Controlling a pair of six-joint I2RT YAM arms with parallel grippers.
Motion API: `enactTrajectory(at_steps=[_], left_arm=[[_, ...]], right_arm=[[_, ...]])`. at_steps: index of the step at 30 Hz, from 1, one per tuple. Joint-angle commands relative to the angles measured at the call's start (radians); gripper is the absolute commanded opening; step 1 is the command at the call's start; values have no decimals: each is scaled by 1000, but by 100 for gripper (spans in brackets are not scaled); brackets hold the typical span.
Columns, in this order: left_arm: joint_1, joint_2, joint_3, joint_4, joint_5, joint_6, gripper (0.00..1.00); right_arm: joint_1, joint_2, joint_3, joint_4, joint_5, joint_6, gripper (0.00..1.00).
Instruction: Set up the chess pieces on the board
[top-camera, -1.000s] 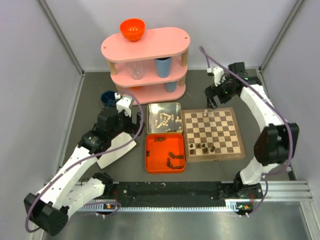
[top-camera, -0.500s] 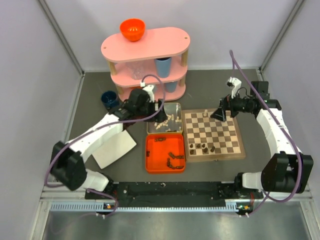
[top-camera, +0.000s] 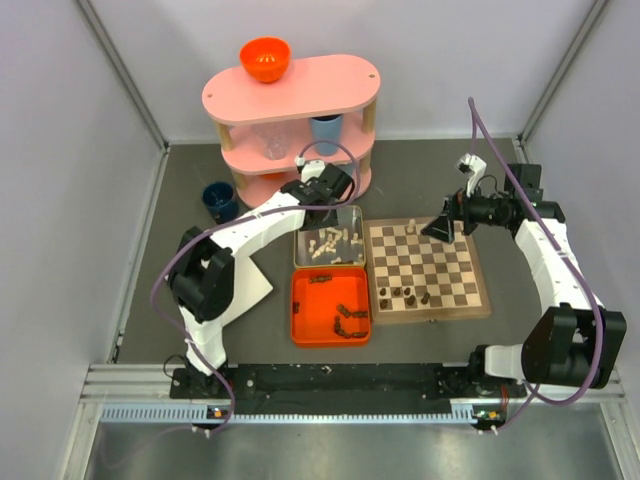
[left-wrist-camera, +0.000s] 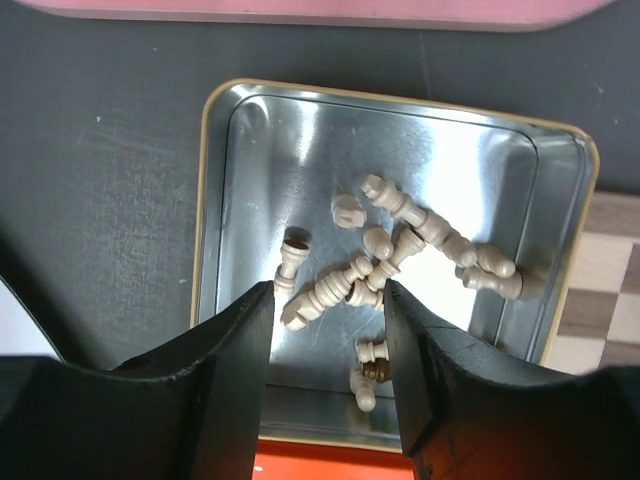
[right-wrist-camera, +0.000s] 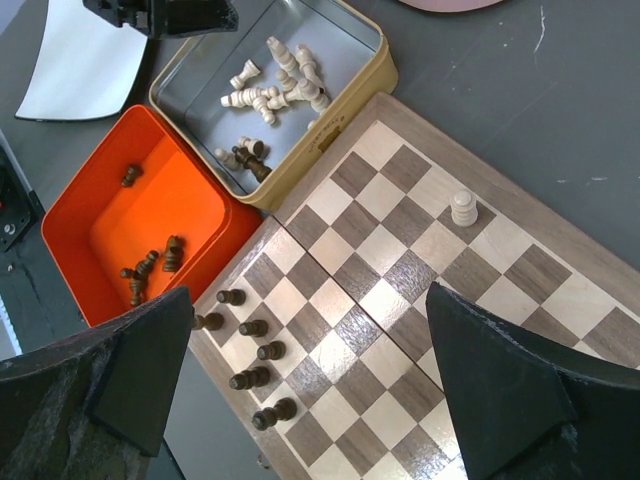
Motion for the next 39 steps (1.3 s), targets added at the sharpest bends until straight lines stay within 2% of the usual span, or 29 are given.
enactTrajectory(at_steps=[1, 6, 20, 39], left_arm=[[7, 33, 64, 6, -82, -96, 52], [22, 110, 124, 3, -33, -96, 48], [39, 190, 124, 20, 12, -92, 43], [48, 216, 104, 38, 24, -67, 34]], right_arm=[[-5, -37, -1, 42, -27, -2, 99], [-5, -32, -1, 42, -24, -2, 99], [-5, -23, -1, 41, -12, -4, 99], [-5, -14, -1, 39, -2, -7, 99]])
